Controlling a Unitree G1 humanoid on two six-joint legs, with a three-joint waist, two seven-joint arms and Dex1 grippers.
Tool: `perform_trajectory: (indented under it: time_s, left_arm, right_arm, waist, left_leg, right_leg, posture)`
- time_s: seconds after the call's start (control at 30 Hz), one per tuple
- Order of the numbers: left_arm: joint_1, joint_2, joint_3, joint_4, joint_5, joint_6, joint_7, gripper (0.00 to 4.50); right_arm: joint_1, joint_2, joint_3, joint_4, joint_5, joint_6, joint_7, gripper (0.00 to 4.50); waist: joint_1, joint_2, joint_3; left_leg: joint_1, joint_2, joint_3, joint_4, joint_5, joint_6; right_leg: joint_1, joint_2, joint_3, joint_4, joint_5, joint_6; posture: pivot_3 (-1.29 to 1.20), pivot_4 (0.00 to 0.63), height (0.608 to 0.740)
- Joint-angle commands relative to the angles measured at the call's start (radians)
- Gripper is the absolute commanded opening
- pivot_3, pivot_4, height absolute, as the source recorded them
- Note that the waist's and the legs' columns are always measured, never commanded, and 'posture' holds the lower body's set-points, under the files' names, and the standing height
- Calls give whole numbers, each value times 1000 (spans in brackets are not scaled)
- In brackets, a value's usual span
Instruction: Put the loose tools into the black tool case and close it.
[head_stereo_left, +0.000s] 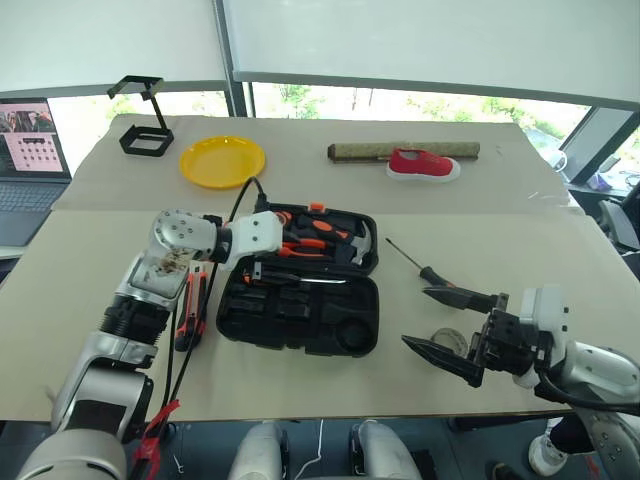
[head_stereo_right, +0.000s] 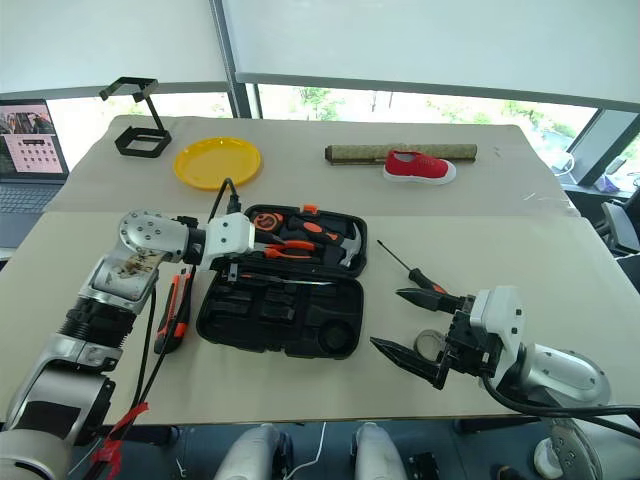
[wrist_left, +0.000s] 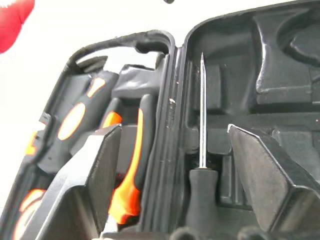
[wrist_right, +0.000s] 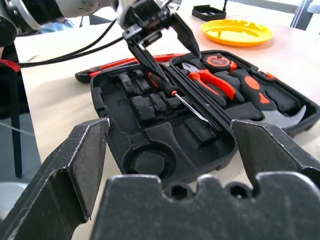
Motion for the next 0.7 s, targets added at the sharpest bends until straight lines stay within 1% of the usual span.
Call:
perform_trajectory:
  time_s: [0.03,0.1,0.13,0.17,0.2,0.23,0.33,0.5,0.6,0.7]
  left_arm:
    - [27,-15,47,93,-44,-18,21,1913]
    - [33,-24,48,134,-38,-36,42,1175]
    - [35,-28,45,148,-32,-51,49,878]
    - [39,-33,44,153,-33,-34,55,567]
    - [41,-34,40,151,-33,-2,58,161]
    - [49,-33,30,141,-32,9,47,72]
    - [59,-40,8,141,5,9,81,72]
    - [110,-38,-27,100,23,65,80,72]
    - [140,-36,-49,79,49,105,104,72]
    - [160,-48,-38,50,43,132,145,72]
  right_arm:
    - [-6,23,-33,-6,15,-44,-1,4500]
    - [-11,28,-32,-2,10,-49,0,4500]
    - [-13,28,-32,0,8,-49,3,4500]
    - [-15,28,-32,2,7,-49,4,4500]
    - [-17,29,-32,5,5,-50,6,4500]
    - [-18,28,-33,8,6,-50,7,4500]
    - [-17,25,-35,16,6,-55,16,4500]
    - [-19,28,-31,22,2,-60,16,4500]
    - [-23,28,-26,26,0,-62,17,4500]
    - [-34,27,-23,34,-1,-66,20,4500]
  waist:
    - [-1,0,0]
    - [0,0,0]
    - [1,0,0]
    - [4,0,0]
    - [5,0,0]
    - [4,0,0]
    - [4,0,0]
    - [5,1,-1]
    - [7,3,-2]
    - [7,7,-6]
  left_leg:
    - [0,0,0,0,0,0]
    - [0,0,0,0,0,0]
    - [-1,0,0,0,0,0]
    - [-1,0,0,0,0,0]
    - [-1,0,0,1,0,0]
    - [0,0,0,1,0,0]
    - [0,0,0,1,0,0]
    - [1,0,0,1,0,0]
    - [2,0,0,1,0,0]
    - [4,0,0,1,0,0]
  right_leg:
    - [0,0,0,0,0,0]
    - [0,0,0,0,0,0]
    - [0,0,0,0,0,0]
    - [0,0,0,0,0,0]
    - [0,0,-1,0,0,0]
    - [1,-1,-1,0,0,0]
    - [1,-1,-1,0,0,0]
    - [2,-1,0,0,0,0]
    - [3,-1,0,0,0,0]
    - [5,-1,0,0,0,0]
  posture:
    - [0,150,740]
    - [0,150,740]
    - [0,150,740]
    - [0,150,740]
    - [0,150,740]
    - [0,150,740]
    - [0,150,740]
    - [0,150,740]
    - [0,150,740]
    - [0,150,740]
